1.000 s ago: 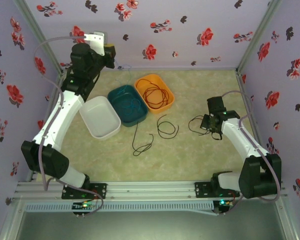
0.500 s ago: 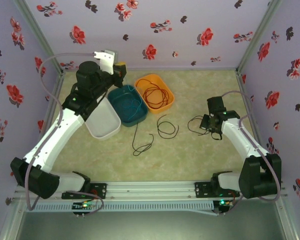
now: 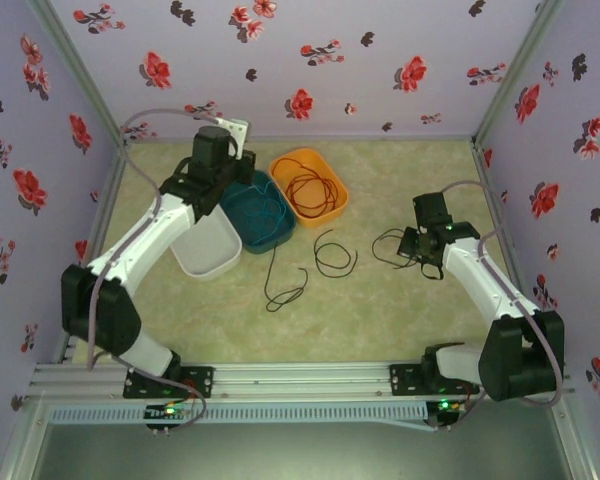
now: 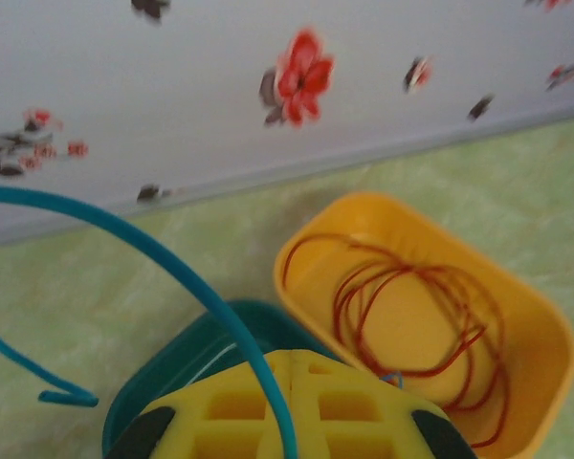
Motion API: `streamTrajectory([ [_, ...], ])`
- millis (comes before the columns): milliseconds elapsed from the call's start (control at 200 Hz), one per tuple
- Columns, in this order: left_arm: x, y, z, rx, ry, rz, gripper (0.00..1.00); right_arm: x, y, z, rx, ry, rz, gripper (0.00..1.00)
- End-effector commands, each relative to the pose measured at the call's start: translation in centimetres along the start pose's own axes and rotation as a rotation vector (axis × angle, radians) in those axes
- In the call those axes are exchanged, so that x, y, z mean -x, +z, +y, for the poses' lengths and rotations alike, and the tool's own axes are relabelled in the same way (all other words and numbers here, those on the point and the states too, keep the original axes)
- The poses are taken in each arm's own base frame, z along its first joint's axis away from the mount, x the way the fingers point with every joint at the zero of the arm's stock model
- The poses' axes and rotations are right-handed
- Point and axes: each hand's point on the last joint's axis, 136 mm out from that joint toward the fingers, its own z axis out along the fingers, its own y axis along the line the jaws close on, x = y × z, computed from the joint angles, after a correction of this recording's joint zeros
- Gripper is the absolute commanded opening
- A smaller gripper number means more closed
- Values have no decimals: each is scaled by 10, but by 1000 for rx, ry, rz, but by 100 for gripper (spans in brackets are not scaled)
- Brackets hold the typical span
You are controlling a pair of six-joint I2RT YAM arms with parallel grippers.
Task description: Untangle the cables
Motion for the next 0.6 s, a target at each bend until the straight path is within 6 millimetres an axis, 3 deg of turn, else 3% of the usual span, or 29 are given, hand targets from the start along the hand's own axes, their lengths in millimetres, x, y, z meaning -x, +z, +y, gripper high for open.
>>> streamTrajectory([
  [0, -7, 11, 18, 78, 26, 62, 0, 0, -2, 4, 22, -1, -17, 0],
  [305, -60, 50, 41, 196, 140, 279, 0, 1, 2, 8, 21, -7, -10, 0],
  [595, -107, 69, 19, 104, 75, 420, 0, 1, 5, 13, 22, -17, 0, 0],
])
